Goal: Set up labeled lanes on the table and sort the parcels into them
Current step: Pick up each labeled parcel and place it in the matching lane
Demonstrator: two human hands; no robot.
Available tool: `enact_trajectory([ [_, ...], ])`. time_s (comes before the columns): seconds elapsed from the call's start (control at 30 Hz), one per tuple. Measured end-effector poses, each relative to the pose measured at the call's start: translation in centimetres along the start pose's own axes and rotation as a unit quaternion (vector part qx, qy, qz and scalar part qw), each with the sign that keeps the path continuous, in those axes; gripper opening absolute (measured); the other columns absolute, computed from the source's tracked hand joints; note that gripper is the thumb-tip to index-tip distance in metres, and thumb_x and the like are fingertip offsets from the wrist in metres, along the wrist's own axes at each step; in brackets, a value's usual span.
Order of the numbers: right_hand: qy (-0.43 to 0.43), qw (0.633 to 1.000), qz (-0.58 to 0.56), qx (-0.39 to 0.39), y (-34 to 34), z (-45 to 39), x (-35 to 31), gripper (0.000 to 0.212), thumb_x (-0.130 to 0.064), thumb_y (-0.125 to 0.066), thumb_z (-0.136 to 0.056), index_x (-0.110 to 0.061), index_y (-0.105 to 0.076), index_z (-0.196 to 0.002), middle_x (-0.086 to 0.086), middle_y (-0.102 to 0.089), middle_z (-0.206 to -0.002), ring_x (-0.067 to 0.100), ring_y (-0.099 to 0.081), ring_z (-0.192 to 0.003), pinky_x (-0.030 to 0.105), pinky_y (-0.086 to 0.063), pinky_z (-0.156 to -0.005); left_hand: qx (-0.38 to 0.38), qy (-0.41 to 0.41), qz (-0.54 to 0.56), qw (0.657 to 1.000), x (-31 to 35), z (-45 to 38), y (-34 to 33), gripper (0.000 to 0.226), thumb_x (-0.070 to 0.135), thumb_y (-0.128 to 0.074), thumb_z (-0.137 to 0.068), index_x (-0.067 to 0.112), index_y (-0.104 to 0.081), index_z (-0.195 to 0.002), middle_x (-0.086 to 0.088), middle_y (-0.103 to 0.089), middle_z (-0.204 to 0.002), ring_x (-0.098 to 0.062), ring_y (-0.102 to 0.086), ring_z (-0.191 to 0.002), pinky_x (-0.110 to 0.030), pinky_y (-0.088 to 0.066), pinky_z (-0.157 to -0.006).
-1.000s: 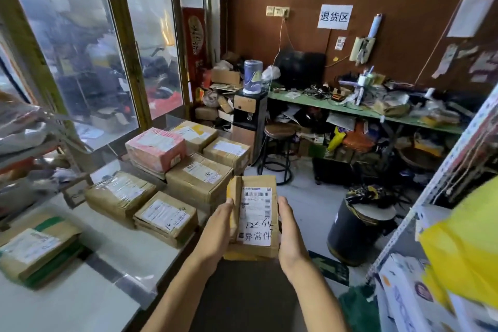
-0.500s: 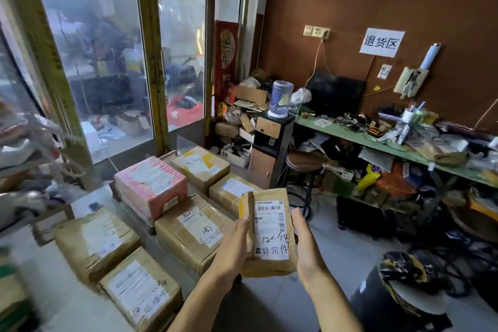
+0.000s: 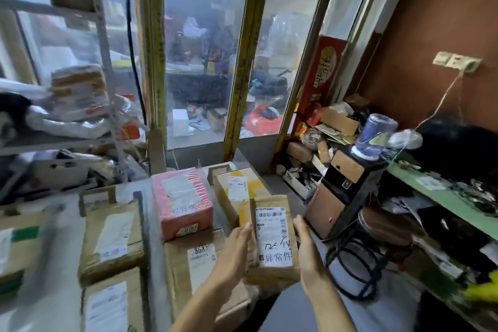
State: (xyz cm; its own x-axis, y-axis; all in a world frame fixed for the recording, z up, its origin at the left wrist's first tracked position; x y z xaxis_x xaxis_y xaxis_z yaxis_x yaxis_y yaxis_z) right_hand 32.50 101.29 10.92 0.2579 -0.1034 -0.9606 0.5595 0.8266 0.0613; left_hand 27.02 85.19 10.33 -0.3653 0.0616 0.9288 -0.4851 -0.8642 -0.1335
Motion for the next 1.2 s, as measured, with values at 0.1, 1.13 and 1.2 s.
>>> enact_trajectory([
  [0.1, 0.022, 0.999, 0.031, -0.022, 0.0, -6.3, -2.6, 0.061, -0.074, -0.043, -0.095, -0.026, -0.067, -0.126, 0.006, -0.073, -0.122, 0.022, -0.072, -0.109, 0.047, -0.058, -0.098, 0.077, 0.002, 0.016, 0.997, 1.3, -4.7, -0.2, 0.040, 0.058, -0.043, -0.101, 0.025, -0.061, -0.116, -0.003, -0.066, -0.121, -0.020, -0.065, -0.109, -0.049, -0.053, -0.098],
  [1.13, 0.332, 0.887, 0.311, -0.081, -17.5, -14.3, -13.6, 0.078, -0.061, -0.030, -0.092, -0.022, -0.035, -0.159, 0.009, -0.021, -0.170, 0.022, -0.010, -0.158, 0.049, -0.005, -0.123, 0.330, -0.199, -0.184, 0.904, 13.9, -10.0, 10.3, 0.060, 0.062, -0.029, -0.100, 0.040, -0.028, -0.155, 0.012, -0.005, -0.169, -0.008, 0.000, -0.156, -0.036, -0.006, -0.124],
  [1.2, 0.366, 0.868, 0.308, -0.130, -23.1, -9.7, -13.5, 0.077, -0.061, -0.031, -0.092, -0.023, -0.035, -0.159, 0.010, -0.021, -0.170, 0.024, -0.010, -0.158, 0.050, -0.006, -0.123, 0.409, -0.218, -0.286, 0.838, 14.2, -4.4, 15.1, 0.067, 0.078, -0.017, -0.090, 0.052, -0.024, -0.152, 0.019, 0.002, -0.168, -0.003, 0.012, -0.154, -0.038, 0.002, -0.122],
])
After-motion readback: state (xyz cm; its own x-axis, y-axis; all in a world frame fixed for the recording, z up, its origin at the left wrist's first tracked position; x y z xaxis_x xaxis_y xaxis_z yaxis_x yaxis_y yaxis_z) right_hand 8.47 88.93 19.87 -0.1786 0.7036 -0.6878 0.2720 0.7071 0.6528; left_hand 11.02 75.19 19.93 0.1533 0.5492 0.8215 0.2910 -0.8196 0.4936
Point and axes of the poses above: each hand's wrist, its own z-axis away from the middle knuckle, its own y-axis out of the back of the hand, x = y × z, the point moved 9 cm from there along -z, towards the middle knuckle
